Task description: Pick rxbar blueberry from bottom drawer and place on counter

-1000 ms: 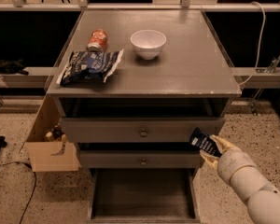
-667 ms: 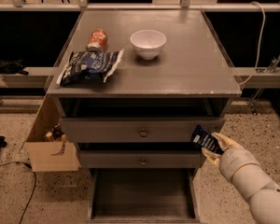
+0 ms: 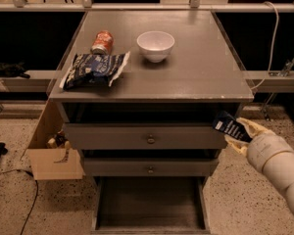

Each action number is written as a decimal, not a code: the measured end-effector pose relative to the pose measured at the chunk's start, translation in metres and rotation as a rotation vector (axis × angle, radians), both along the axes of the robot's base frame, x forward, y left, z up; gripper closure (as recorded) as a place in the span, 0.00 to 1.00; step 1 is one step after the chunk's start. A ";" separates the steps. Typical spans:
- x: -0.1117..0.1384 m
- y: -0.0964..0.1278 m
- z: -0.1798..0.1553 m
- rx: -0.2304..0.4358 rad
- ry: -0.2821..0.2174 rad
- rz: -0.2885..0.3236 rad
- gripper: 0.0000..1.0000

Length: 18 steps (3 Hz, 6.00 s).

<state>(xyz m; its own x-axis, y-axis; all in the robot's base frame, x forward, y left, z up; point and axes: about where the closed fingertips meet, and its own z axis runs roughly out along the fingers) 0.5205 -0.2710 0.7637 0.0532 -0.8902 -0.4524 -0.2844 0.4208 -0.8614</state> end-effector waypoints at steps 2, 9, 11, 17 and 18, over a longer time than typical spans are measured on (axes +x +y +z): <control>-0.004 -0.023 0.055 -0.036 -0.062 -0.015 1.00; 0.012 0.038 0.319 0.245 -0.270 0.328 1.00; 0.062 0.073 0.312 0.313 -0.160 0.404 1.00; 0.106 0.101 0.245 0.294 0.018 0.432 1.00; 0.105 0.099 0.241 0.232 0.059 0.426 1.00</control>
Offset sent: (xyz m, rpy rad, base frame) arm -0.0104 -0.0358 0.0819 -0.0609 -0.0938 -0.0265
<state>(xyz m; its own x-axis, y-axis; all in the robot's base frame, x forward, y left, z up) 0.6255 -0.1719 1.0046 0.3592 -0.6705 -0.6492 -0.5180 0.4354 -0.7363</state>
